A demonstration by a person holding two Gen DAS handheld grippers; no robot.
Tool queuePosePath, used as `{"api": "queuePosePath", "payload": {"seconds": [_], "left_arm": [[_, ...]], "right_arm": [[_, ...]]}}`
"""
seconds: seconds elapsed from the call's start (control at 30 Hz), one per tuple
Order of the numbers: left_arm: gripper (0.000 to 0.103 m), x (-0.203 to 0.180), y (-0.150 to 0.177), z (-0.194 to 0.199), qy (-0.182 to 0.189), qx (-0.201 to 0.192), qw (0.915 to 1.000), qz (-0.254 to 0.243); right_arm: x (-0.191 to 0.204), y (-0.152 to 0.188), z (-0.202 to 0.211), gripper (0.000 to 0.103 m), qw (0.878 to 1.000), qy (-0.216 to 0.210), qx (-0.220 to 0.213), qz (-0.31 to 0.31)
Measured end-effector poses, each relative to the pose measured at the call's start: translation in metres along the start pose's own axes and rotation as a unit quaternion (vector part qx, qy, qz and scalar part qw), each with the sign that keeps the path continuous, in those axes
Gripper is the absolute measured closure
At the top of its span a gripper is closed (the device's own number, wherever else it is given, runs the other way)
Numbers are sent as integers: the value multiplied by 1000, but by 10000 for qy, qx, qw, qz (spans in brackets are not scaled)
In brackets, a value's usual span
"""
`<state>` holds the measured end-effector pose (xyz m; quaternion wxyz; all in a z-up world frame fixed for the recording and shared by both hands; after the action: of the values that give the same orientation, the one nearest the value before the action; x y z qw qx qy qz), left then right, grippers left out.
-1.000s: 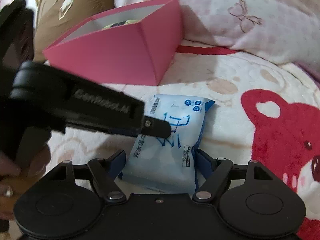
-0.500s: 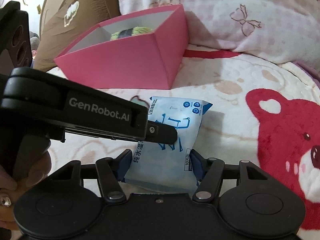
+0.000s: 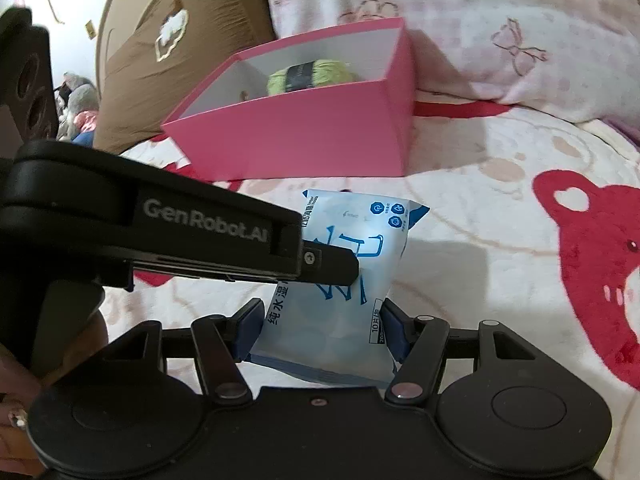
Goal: Organize objects
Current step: 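Lift the wet-wipe pack with the left gripper and carry it over the pink box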
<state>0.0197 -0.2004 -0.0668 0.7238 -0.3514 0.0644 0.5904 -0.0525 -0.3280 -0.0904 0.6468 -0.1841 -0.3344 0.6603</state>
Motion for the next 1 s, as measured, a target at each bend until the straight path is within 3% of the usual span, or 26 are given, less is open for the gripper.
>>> {"api": "queuePosePath", "payload": {"seconds": [0.3,0.7,1.0], "left_arm": [[77,0,1,47,0,-139,9999,-90],[77,5,-12,111,132,-849,9963,-32],[77,7,-52,139,371,-752,9965,27]], "right_arm": [[35,-14,22,31,9996,-80,165,194],[77,-45,52,32,9982,-125,-267,517],[98,-83,66,32,9966,164,-303,743]]}}
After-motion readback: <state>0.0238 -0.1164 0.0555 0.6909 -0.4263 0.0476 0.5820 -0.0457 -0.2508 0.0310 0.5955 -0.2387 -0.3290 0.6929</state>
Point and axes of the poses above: each gripper's, at about its wrist camera, not at the fingertips, and z roughly against the way its jaws point, x to its left, y to its underside, the point moved 2 cm from there along -z, roughly the way its jaws point, and after that the axes turned 6 degrees about z, right-handed, at the moved point
